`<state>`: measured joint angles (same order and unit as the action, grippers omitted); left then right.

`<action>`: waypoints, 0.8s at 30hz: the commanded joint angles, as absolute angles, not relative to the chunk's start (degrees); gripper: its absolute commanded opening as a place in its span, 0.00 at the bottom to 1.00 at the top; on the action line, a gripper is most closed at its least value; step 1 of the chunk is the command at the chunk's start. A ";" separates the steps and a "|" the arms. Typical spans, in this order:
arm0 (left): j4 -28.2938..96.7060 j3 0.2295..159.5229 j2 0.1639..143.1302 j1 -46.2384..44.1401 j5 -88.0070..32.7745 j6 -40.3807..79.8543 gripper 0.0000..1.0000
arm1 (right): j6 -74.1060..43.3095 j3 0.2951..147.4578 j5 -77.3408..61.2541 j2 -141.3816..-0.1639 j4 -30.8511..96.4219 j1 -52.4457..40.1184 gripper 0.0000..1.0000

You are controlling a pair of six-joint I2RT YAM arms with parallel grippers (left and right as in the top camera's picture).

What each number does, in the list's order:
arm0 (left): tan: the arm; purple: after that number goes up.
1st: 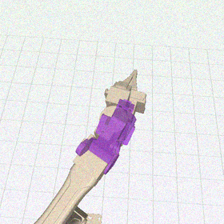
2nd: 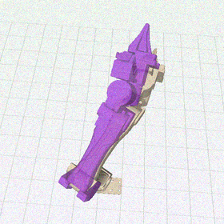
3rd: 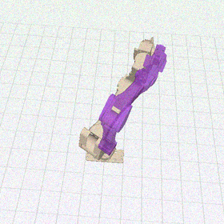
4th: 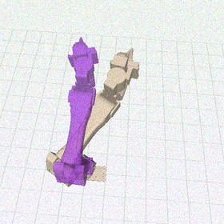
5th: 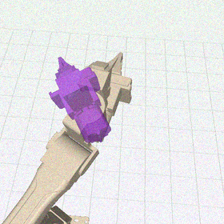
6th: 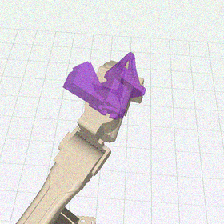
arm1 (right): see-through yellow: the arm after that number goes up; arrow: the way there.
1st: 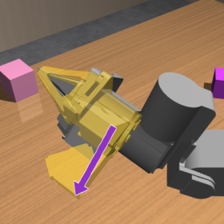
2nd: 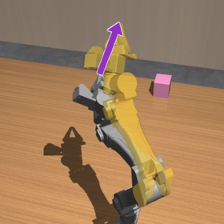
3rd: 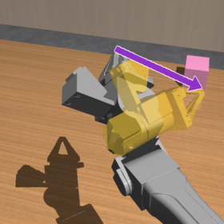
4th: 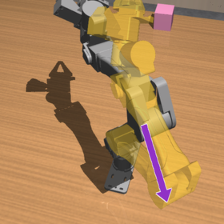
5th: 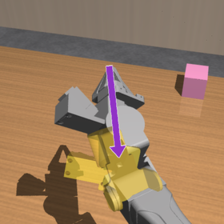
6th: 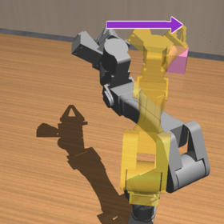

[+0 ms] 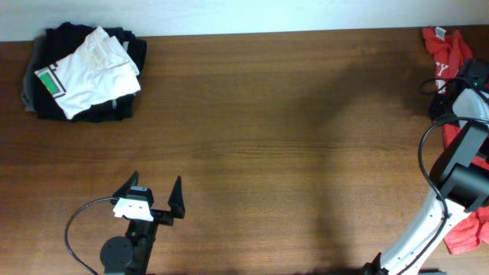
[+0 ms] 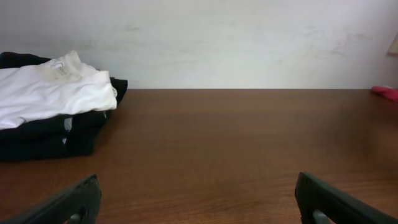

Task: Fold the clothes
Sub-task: 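Reach the right gripper to the orange T-shirt and grasp its edge, then drag the orange T-shirt with the right gripper to the table center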

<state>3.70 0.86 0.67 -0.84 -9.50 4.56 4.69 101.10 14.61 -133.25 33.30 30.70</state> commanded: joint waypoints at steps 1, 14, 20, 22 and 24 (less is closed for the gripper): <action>3.75 0.51 0.34 -1.08 -9.17 4.29 0.99 | 4.03 101.97 18.61 -134.08 33.39 30.46 0.17; 3.75 0.51 0.34 -1.08 -9.17 4.29 0.99 | 2.55 107.94 18.85 -131.39 40.86 30.39 0.20; 3.75 0.49 0.34 -1.08 -9.17 4.29 0.99 | 2.55 108.12 18.70 -131.39 41.15 30.39 0.12; 3.75 0.49 0.34 -1.08 -9.17 4.29 0.99 | 2.52 108.12 18.68 -131.39 40.95 30.39 0.04; 3.75 0.49 0.34 -1.08 -9.17 4.29 1.00 | 2.50 108.12 18.68 -131.39 41.01 30.39 0.04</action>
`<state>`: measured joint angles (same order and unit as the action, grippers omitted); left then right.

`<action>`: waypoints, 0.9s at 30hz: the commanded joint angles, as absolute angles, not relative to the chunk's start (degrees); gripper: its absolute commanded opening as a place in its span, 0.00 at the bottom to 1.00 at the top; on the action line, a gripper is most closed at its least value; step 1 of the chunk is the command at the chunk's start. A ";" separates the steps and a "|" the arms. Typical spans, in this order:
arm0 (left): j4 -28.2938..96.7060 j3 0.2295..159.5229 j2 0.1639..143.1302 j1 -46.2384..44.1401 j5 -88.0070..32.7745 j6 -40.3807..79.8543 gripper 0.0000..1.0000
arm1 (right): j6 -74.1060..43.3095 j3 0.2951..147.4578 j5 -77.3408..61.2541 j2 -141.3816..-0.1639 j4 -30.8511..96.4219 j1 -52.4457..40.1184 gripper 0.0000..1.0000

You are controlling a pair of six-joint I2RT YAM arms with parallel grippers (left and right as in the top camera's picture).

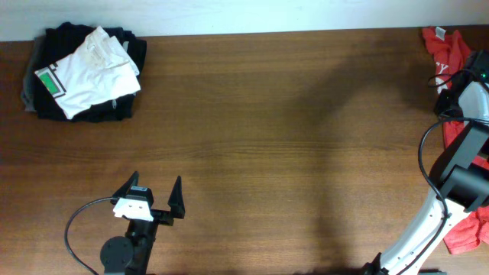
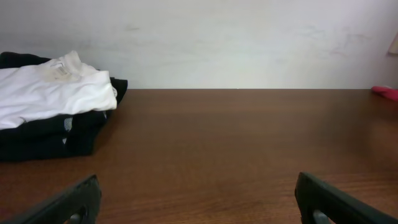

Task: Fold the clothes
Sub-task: 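Drag the orange T-shirt with the right gripper to the table center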

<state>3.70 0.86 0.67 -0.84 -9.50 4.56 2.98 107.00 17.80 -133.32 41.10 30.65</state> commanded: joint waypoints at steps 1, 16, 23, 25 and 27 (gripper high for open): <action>3.75 0.51 0.34 -1.08 -9.17 4.29 0.99 | 2.09 108.22 18.70 -131.28 41.28 30.39 0.04; 3.75 0.49 0.34 -1.08 -9.15 4.29 0.99 | -2.00 119.28 4.75 -113.97 46.96 19.53 0.04; 3.73 0.51 0.34 -1.08 -9.15 4.29 0.99 | -2.00 119.28 0.99 -112.71 45.17 -3.18 0.04; 3.75 0.51 0.34 -1.08 -9.17 4.29 0.99 | -2.07 119.28 0.99 -113.34 43.62 -10.24 0.04; 3.75 0.49 0.34 -1.08 -9.15 4.29 0.99 | -2.46 119.28 0.80 -114.04 41.50 -17.91 0.04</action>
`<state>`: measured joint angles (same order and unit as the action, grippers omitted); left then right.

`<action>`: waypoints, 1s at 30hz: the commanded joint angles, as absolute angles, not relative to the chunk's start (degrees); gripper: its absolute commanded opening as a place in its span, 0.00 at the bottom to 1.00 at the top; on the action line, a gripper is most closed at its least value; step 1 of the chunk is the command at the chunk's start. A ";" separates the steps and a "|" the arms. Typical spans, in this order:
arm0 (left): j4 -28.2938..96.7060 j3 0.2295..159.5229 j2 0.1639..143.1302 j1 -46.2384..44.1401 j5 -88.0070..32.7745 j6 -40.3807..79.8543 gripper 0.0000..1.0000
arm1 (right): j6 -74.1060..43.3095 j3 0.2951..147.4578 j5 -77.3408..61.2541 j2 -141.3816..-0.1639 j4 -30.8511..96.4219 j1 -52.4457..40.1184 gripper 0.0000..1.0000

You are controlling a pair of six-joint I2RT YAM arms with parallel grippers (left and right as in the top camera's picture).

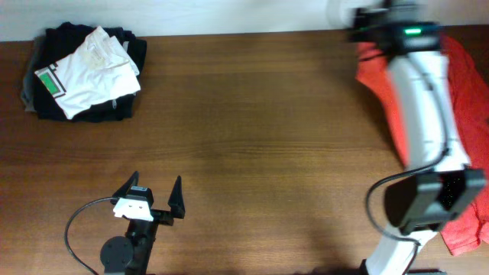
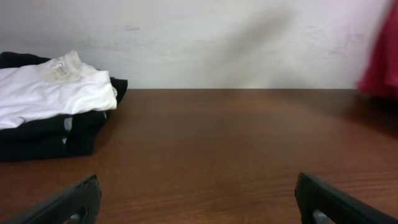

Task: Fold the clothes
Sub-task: 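Drag the orange T-shirt with the right gripper to the table center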

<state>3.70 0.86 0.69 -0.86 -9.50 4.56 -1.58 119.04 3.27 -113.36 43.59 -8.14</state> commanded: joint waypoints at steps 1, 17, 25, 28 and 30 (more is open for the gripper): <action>3.75 0.49 0.34 -1.08 -9.15 4.29 0.99 | -2.46 119.28 0.82 -114.45 40.21 -22.02 0.04; 3.75 0.49 0.34 -1.08 -9.17 4.29 0.99 | -6.76 125.75 3.62 -112.20 53.84 -35.66 0.98; 3.75 0.49 0.34 -1.08 -9.15 4.29 0.99 | -6.72 130.45 3.64 -105.75 78.94 -24.25 0.98; 3.73 0.49 0.34 -1.08 -9.17 4.29 0.99 | -6.74 130.39 3.66 -106.24 87.77 -20.12 0.98; 3.75 0.49 0.34 -1.08 -9.15 4.29 0.99 | -9.45 129.99 4.01 -106.39 91.39 -17.12 0.98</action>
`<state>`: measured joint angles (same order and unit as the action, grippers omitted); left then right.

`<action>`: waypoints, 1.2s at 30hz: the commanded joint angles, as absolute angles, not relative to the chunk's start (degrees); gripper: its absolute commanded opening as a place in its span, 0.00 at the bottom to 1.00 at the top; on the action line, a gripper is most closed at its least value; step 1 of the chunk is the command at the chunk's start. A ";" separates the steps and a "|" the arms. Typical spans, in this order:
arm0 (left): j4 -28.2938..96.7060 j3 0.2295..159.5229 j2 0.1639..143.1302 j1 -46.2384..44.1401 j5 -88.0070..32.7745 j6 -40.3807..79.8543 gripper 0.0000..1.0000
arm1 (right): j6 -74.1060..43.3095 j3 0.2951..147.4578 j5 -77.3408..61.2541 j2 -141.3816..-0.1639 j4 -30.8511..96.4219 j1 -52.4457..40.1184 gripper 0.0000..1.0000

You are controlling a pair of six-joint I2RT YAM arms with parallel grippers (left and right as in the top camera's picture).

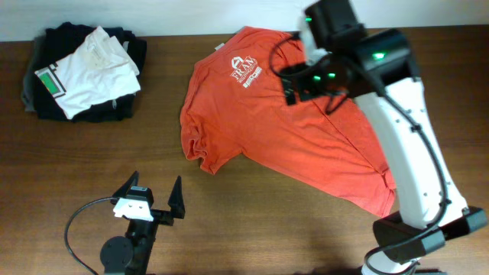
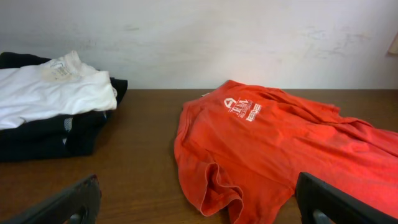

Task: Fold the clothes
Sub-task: 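Drag the orange T-shirt with the right gripper to the table center, then grasp the T-shirt's left sleeve edge with the left gripper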

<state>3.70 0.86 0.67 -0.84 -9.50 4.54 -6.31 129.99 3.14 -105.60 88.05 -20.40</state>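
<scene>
A red T-shirt (image 1: 283, 141) with a white chest print lies spread across the middle and right of the table, front side up, its near sleeve bunched (image 2: 217, 190). My right gripper (image 1: 295, 82) is low over the shirt's upper part near the collar; whether its jaws grip the cloth is hidden. My left gripper (image 1: 155, 194) rests open near the front edge, left of the shirt, with nothing between its fingers (image 2: 78, 200).
A folded pile, a white shirt on black garments (image 1: 82, 72), sits at the back left corner. The white wall runs along the table's far edge. Bare wood (image 1: 92, 160) lies between the pile and my left gripper.
The red shirt hung from my raised right arm at the back right; now it lies spread on the table, and the arm has moved left over it. The left arm is unchanged.
My right arm was first at the far right edge by a heap of red clothes, and still there a moment later. Then it was raised at the back right with a red shirt hanging. Now that shirt lies spread mid-table. The left gripper stayed open and still.
</scene>
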 commanded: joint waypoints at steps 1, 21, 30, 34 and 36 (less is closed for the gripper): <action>3.75 0.51 0.34 -1.08 -9.15 4.29 0.99 | -12.93 129.95 4.91 -106.41 93.12 -15.46 0.98; 2.11 0.54 0.34 -1.08 -14.41 5.26 0.99 | -25.96 89.95 3.36 -80.55 91.83 4.69 0.98; -7.99 0.54 0.34 -1.08 -42.70 6.33 0.99 | -36.93 70.72 3.27 -81.12 78.04 4.69 0.98; -10.74 3.46 1.17 -1.08 -38.89 7.55 0.99 | -36.93 69.41 3.25 -82.13 76.14 4.69 0.98; -7.55 7.01 3.84 -1.08 -34.92 7.51 0.99 | -36.95 69.41 3.25 -82.13 75.13 4.69 0.98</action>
